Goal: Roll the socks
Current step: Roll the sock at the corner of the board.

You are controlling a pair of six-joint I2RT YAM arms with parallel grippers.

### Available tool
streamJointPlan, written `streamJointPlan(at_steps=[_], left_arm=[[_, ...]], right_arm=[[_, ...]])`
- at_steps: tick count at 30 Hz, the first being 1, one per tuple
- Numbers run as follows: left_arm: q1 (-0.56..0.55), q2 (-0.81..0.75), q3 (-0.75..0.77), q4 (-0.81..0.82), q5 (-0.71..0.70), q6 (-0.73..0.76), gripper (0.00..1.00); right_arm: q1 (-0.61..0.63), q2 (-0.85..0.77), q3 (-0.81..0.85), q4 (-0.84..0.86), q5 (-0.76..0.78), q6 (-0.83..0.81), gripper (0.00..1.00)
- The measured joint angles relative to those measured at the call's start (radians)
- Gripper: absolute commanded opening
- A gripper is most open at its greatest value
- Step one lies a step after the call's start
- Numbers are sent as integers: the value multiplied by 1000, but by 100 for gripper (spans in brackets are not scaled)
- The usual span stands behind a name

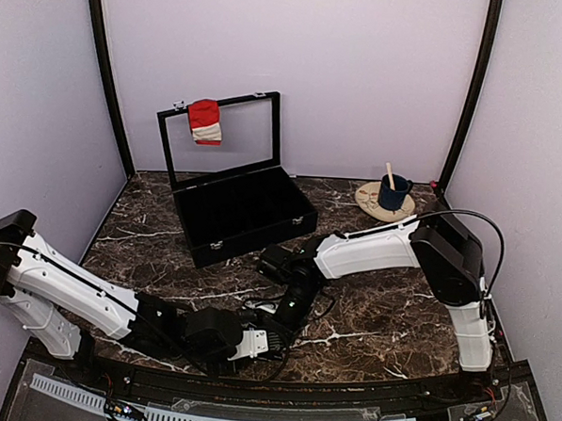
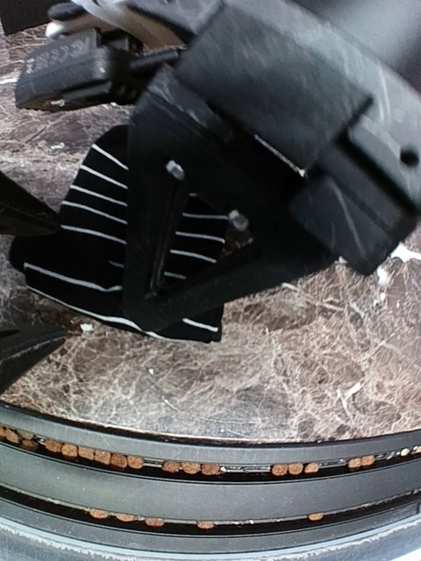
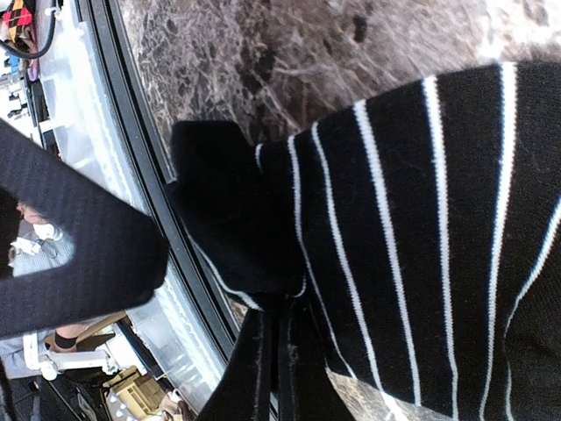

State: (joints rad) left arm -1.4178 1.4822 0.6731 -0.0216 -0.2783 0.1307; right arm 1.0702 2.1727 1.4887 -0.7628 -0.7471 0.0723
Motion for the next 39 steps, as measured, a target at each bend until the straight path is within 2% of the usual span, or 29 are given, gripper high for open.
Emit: streamJointPlan(at_steps=[15, 18, 24, 28, 31, 35, 39], left_arm=[[0, 79, 13, 6, -3, 34, 35], [0, 92, 18, 6, -6, 43, 31], [0, 111, 26, 5, -10, 51, 10], [0, 111, 27, 5, -9, 51, 7], [0, 111, 27, 5, -6, 49, 0], [0, 112, 27, 5, 6, 47, 0], [0, 115, 30, 4, 13, 38, 0]], right_arm=[[-4, 20, 21, -18, -25, -11, 0], [-5, 24, 25, -23, -29, -11, 0], [-5, 29, 32, -31, -35, -12, 0], [-5, 29, 32, -32, -36, -12, 0], [-5, 29, 32, -32, -36, -12, 0], [-5, 29, 32, -32, -36, -12, 0], [-5, 29, 32, -32, -36, -11, 7]])
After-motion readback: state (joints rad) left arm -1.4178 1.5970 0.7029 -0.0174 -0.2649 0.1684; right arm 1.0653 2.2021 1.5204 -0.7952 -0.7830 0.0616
